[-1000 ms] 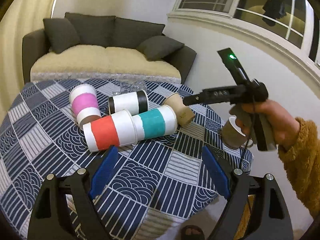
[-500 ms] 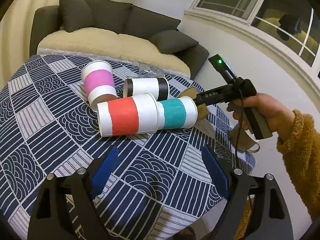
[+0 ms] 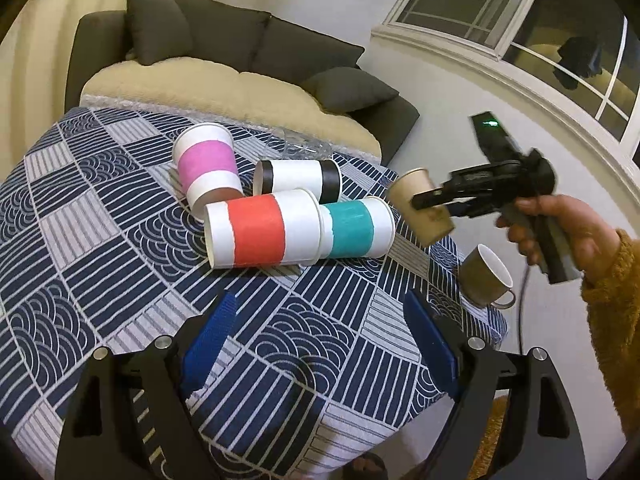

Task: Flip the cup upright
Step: 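Grasp the tan paper cup with the right gripper and lift it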

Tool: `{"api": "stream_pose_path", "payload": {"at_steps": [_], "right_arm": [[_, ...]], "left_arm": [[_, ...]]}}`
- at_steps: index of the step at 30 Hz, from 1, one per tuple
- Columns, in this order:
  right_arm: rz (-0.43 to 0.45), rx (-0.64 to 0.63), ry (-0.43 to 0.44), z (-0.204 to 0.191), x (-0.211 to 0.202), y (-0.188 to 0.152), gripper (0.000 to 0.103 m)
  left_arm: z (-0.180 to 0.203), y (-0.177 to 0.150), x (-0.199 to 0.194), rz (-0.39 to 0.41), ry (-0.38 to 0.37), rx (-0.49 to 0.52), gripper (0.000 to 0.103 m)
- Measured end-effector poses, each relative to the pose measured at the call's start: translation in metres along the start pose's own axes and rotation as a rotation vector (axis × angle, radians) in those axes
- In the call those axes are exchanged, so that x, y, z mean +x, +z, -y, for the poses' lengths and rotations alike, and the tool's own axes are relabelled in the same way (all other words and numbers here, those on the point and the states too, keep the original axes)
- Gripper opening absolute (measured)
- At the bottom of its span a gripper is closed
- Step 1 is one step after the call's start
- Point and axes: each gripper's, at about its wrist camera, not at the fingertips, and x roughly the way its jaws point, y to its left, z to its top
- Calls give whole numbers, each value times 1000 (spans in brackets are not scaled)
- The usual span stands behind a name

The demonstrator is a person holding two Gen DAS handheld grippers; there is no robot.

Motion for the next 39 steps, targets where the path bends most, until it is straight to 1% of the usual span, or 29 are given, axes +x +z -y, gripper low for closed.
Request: {"api": "stream_pose_path", "payload": {"at_steps": [4, 6, 7, 10, 12, 15, 19, 22, 26, 27, 30, 35, 39], "right_arm": [[26, 28, 72, -12, -20, -32, 59], [26, 41, 108, -20, -20, -47, 59], [26, 48, 121, -23, -19, -54, 59], [4, 103, 216, -31, -8, -82, 59], [-13, 131, 258, -38, 2, -94, 59], [-44, 128, 276, -53, 18, -109, 59], [-65, 147, 304, -67, 33, -122, 59], [-78, 163, 314, -76, 47, -129, 59], [-91, 163, 329, -88, 60, -132, 59], [-97, 159, 326, -91, 62, -133, 59], [-108, 154, 318, -93, 69, -133, 59], [-110, 146, 319, -100, 75, -130, 59], [-108, 157, 327, -96, 77, -128, 60]], "left_arm": [[-5, -5, -9, 5, -10, -62, 84], [-3, -7, -15, 14, 1, -62, 84], [-1, -8, -19, 22, 2, -60, 84], [4, -12, -28, 31, -13, -76, 84], [9, -19, -34, 31, -10, -78, 84], [14, -33, -43, 19, -5, -78, 84], [8, -47, -53, -3, -4, -131, 84], [3, -50, -55, -16, 10, -149, 84], [-4, -54, -52, -37, -11, -194, 84], [-4, -55, -53, -37, -16, -193, 84], [-5, -54, -52, -36, -68, -199, 84], [-5, -55, -45, -54, -65, -196, 84], [-2, -54, -45, -54, -54, -168, 84]]}}
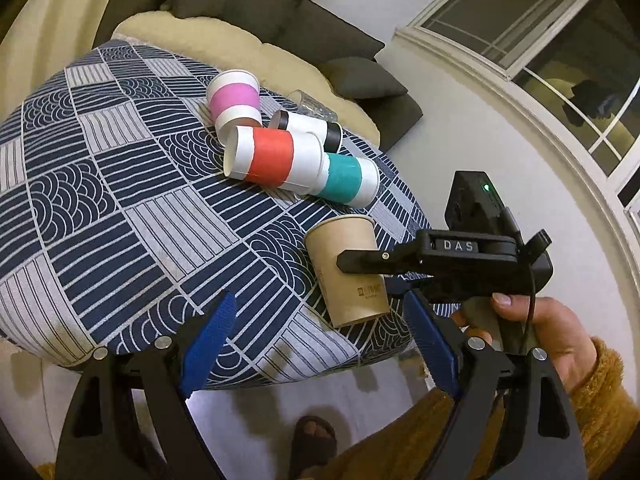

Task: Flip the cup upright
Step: 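Grasp the tan paper cup with the right gripper and lift it, then grasp the tan cup with the left gripper while the right gripper releases it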

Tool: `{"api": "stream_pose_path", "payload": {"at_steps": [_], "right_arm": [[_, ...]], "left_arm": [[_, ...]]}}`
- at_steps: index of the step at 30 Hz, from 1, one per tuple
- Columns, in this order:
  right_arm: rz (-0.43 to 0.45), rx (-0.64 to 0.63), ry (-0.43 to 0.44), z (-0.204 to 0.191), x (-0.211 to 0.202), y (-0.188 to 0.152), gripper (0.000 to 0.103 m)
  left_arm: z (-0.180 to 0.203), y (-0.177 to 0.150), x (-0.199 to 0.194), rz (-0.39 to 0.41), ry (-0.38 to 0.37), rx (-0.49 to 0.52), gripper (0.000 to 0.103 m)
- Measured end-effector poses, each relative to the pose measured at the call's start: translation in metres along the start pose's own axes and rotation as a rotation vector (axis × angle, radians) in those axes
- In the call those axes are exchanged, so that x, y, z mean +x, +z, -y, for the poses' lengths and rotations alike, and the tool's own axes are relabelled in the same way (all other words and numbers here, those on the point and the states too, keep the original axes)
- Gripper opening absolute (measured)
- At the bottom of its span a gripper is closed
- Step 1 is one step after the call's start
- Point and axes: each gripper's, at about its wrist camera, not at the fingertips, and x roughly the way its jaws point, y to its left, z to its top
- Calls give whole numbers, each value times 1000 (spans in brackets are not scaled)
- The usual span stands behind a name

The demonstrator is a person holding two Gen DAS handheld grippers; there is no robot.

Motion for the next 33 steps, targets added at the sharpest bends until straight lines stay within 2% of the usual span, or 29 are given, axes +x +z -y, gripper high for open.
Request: {"api": "stream_pose_path", "payload": {"at_steps": [7, 9, 16, 25, 30, 33], "right_arm": [[6, 6, -3, -3, 1, 1, 63], [10, 6, 2, -4, -2, 0, 66], [60, -32, 17, -8, -30, -8, 66], [170, -76, 74, 8, -79, -40, 67], [191, -72, 117, 35, -92, -65, 67], [206, -62, 140, 48, -93, -81, 68]], "left_arm": [[4, 1, -2, 22, 34, 41, 84], [5, -1, 1, 9, 42, 56, 84], [9, -4, 9, -25, 65, 73, 84], [18, 9, 13, -44, -10, -23, 84], [33, 21, 34, -146, 81, -32, 84], [46, 31, 45, -179, 106, -32, 84]]}}
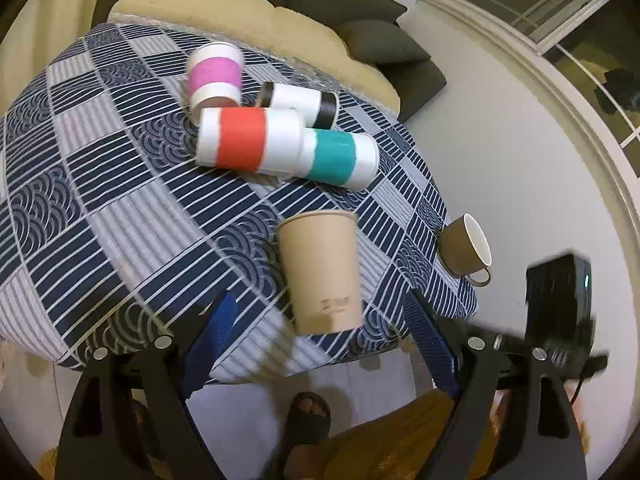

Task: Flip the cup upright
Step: 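Grasp the tan cup with the left gripper while the right gripper releases it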

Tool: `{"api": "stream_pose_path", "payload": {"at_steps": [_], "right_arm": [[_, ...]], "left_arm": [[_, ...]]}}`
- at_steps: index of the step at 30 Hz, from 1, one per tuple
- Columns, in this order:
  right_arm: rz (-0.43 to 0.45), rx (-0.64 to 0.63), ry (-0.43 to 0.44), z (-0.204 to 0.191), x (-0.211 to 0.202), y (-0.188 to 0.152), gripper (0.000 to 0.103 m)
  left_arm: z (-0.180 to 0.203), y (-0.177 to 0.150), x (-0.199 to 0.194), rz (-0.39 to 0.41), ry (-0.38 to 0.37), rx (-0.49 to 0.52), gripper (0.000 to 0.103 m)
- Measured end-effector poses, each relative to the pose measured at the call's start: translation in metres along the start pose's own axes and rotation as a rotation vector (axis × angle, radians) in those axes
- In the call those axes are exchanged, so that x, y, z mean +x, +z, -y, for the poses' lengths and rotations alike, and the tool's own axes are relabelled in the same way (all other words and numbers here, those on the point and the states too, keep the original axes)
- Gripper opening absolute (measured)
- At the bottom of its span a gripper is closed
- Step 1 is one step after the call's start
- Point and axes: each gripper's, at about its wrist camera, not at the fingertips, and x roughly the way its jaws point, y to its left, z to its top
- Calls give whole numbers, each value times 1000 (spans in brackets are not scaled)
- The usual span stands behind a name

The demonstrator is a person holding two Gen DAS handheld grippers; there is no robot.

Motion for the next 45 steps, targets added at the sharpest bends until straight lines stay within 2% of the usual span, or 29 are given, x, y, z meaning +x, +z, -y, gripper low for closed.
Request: {"api": "stream_pose_path", "payload": {"at_steps": [5, 8, 13, 18, 24, 33, 37, 40, 42, 45], "right_arm": [[27, -49, 6, 6, -3, -23, 70], [38, -90, -8, 5, 1, -33, 70], [69, -137, -13, 5, 3, -38, 70], [104, -178, -13, 4, -5, -40, 70], [103, -185, 3, 7, -3, -39, 71], [63, -202, 36, 3, 8, -38, 71], [55, -200, 38, 5, 11, -38, 71], [54, -190, 46, 7, 11, -36, 71], [52, -186, 52, 7, 11, -36, 71], [50, -186, 49, 8, 12, -36, 71]], "left_arm": [[26, 11, 24, -102, 121, 17, 84], [30, 10, 41, -151, 165, 5, 84], [34, 12, 61, -190, 242, 5, 84], [41, 19, 79, -215, 287, 7, 84], [45, 26, 94, -266, 363, 23, 84], [39, 27, 105, -278, 418, -3, 82], [39, 29, 108, -282, 425, -4, 69], [36, 29, 112, -294, 417, -19, 68], [37, 29, 114, -293, 418, -22, 60], [37, 30, 115, -294, 422, -14, 59]]}}
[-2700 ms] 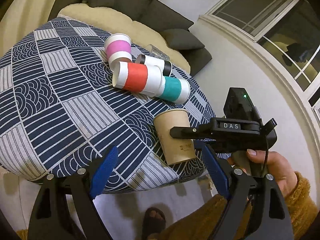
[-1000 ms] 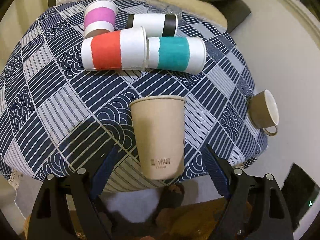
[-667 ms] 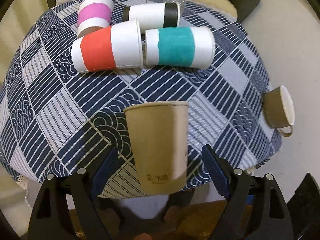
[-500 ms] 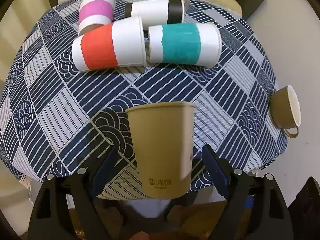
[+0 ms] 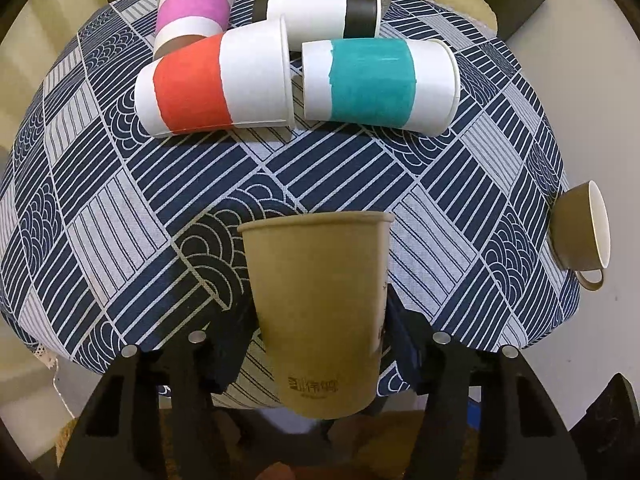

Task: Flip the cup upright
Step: 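Grasp the tan cup with the left gripper while the right gripper releases it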

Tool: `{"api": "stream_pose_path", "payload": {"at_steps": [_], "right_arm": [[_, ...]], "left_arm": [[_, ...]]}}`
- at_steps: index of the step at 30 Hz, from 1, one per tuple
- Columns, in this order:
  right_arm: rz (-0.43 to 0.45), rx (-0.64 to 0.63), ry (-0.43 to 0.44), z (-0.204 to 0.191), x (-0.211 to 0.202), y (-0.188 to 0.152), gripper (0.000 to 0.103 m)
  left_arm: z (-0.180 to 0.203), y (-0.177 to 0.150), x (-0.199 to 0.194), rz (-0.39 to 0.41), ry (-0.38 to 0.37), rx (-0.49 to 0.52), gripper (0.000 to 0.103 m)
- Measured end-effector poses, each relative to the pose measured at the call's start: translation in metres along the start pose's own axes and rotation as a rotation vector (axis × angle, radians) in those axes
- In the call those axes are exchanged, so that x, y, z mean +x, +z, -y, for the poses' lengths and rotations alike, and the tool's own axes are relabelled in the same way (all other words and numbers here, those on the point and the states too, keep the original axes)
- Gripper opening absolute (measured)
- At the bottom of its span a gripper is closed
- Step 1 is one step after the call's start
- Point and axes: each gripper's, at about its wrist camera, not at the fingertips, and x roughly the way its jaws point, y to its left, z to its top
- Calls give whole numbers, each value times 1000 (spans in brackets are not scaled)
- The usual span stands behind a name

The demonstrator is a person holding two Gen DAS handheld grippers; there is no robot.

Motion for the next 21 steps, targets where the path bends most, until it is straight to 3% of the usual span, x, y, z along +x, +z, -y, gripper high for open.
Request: {"api": "stream_pose_path", "payload": {"at_steps": [9, 14, 17, 21], "right_arm": [[22, -12, 7, 0, -3, 1, 71], [37, -11, 14, 0, -7, 2, 71], [43, -10, 16, 0, -10, 3, 71], [61, -18, -16, -1, -12, 5, 71]], "left_arm": [[1, -1, -3, 32, -25, 19, 58], [3, -11, -18, 125, -56, 74, 58], [8, -20, -33, 224, -70, 138, 58], [5, -28, -47, 347, -96, 152, 58]]}}
